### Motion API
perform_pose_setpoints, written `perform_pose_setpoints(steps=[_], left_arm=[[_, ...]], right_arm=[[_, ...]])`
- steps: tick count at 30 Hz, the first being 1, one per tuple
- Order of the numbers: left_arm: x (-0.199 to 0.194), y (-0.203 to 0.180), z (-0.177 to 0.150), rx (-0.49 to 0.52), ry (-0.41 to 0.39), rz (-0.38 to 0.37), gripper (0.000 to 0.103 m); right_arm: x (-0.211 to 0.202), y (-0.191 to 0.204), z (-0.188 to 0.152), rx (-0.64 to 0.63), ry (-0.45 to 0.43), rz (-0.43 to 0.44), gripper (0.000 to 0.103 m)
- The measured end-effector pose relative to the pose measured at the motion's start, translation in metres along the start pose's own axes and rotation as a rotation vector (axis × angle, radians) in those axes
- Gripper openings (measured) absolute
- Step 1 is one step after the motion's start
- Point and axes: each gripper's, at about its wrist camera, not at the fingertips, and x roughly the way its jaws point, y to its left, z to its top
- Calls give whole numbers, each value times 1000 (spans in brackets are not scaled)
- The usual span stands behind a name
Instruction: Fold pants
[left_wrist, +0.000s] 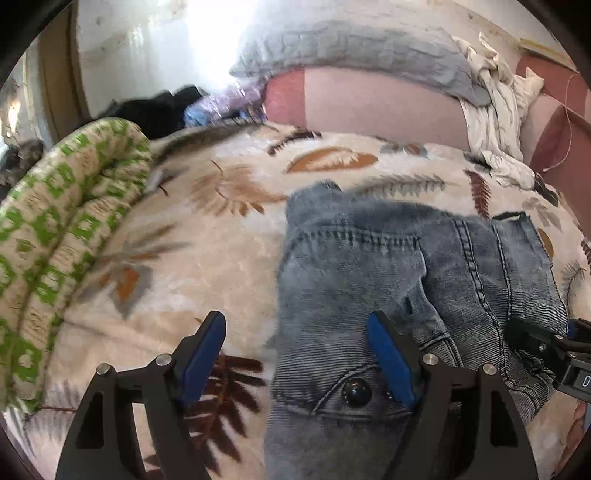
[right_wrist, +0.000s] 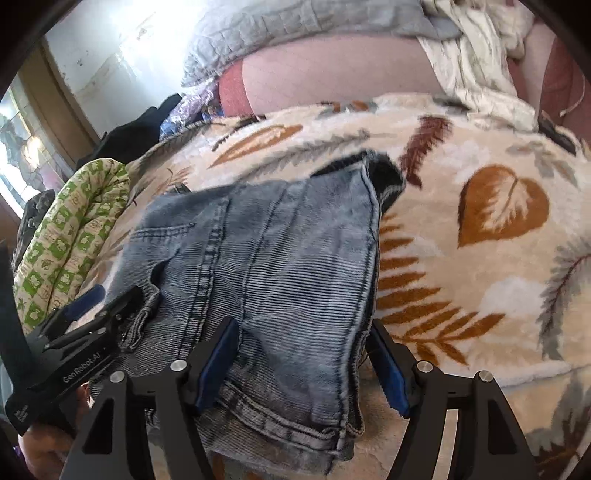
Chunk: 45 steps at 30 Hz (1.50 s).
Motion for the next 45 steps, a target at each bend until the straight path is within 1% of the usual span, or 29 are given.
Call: perform_pose_setpoints(steps=[3, 6, 8, 10, 13, 16, 20, 23, 27, 32, 35, 37, 40, 41, 42, 45], left_arm=[[-17, 3, 2, -8, -52, 13, 80], [-29, 6, 1, -11, -77, 42, 80], [-36, 7, 0, -14, -81, 55, 82], [-45, 11, -4, -29, -85, 52, 85], [-60, 17, -13, -77, -85, 21, 85], [-81, 20, -20, -98, -110, 29, 85], [-102, 22, -25, -84, -132, 26, 88], [-114, 21, -29, -47, -136, 23, 88], [-128, 17, -32, 6, -146, 23, 88], [-151, 13, -33, 40, -192, 38, 88], [-166, 12, -33, 59, -214, 49, 88], [-176, 11, -33, 71, -235, 53, 88], [-188, 13, -33, 60, -254, 46, 88], [-193, 14, -33, 50, -264, 41, 89], [-197, 15, -33, 42, -269, 39, 89], [-208, 18, -33, 26, -286, 28, 90]], right_arm=[[-11, 0, 1, -3, -47, -10, 74], [-24, 0, 1, -8, -100, -23, 74], [-32, 2, 1, -13, -136, -34, 74], [-40, 3, 1, -15, -165, -41, 74], [-53, 11, -3, -51, -221, -74, 74], [-67, 23, -9, -100, -279, -95, 77], [-87, 32, -18, -119, -358, -84, 78], [-98, 36, -24, -128, -402, -104, 79], [-110, 41, -39, -136, -416, -123, 82], [-128, 52, -62, -173, -452, -131, 86], [-138, 57, -69, -197, -481, -163, 89], [-145, 58, -72, -199, -491, -168, 89], [-158, 61, -79, -194, -503, -176, 90], [-161, 63, -80, -199, -507, -180, 93], [-165, 66, -82, -209, -512, -186, 99], [-181, 74, -86, -237, -549, -198, 100]])
